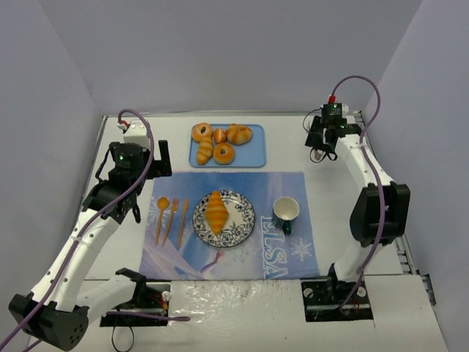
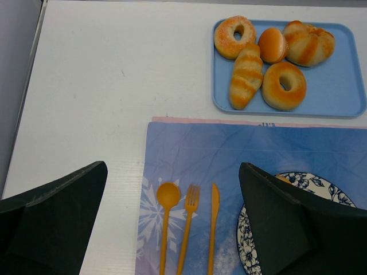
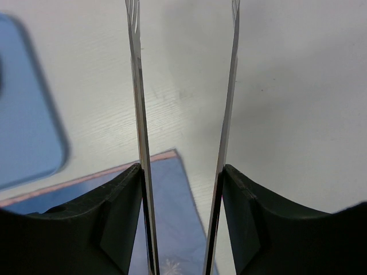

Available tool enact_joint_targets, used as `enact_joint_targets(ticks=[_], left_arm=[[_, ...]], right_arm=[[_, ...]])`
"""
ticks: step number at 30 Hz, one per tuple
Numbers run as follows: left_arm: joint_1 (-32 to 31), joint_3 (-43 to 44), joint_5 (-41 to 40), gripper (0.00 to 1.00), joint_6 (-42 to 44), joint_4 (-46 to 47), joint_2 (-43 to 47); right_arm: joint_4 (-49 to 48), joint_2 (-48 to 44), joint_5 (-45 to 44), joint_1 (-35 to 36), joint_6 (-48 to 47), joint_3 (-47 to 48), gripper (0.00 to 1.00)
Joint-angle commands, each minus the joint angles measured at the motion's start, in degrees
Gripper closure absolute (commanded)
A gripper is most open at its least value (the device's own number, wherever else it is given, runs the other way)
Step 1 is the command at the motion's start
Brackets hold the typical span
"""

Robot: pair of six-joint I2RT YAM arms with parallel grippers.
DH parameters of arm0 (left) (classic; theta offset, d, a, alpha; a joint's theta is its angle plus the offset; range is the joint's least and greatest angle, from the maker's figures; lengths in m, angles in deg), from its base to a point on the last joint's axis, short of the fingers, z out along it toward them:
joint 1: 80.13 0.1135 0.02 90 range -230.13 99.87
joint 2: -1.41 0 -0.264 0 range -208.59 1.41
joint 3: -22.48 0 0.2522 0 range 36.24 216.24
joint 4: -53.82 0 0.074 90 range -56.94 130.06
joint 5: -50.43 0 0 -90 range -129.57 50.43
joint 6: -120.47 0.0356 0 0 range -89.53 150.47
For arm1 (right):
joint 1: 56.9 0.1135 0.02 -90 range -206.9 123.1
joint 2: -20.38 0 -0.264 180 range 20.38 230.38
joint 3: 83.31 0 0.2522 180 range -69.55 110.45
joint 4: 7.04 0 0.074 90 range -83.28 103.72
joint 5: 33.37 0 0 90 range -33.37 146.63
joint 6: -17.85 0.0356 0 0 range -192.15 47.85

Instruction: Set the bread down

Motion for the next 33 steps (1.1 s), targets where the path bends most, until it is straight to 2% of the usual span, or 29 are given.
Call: enact_joint_targets(ticks=[1, 6, 14, 25, 33], left_arm=[[0.32, 3.36, -0.99, 0.03, 0.77, 2.86, 0.69], [0.32, 3.4, -1.11, 0.03, 0.93, 2.85, 0.55], [0.32, 3.4, -1.45, 0.03, 1.18, 2.69, 0.79], [0.32, 3.4, -1.36, 0.03, 1.19, 2.76, 0.63], [0.32, 3.4, -1.4, 0.03, 1.19, 2.68, 0.63]], right_arm=[[-7.94, 4.08, -3.29, -2.75, 0.69, 0.02, 0.49], [-12.55, 9.04, -3.53, -3.22, 1.16, -1.91, 0.49], [-14.62, 14.77, -2.87, -5.1, 1.31, -2.85, 0.47], [-14.95, 16.41, -3.48, -5.87, 1.87, -4.62, 0.34], [-14.53, 13.12, -3.85, -5.87, 2.2, -5.13, 0.27]])
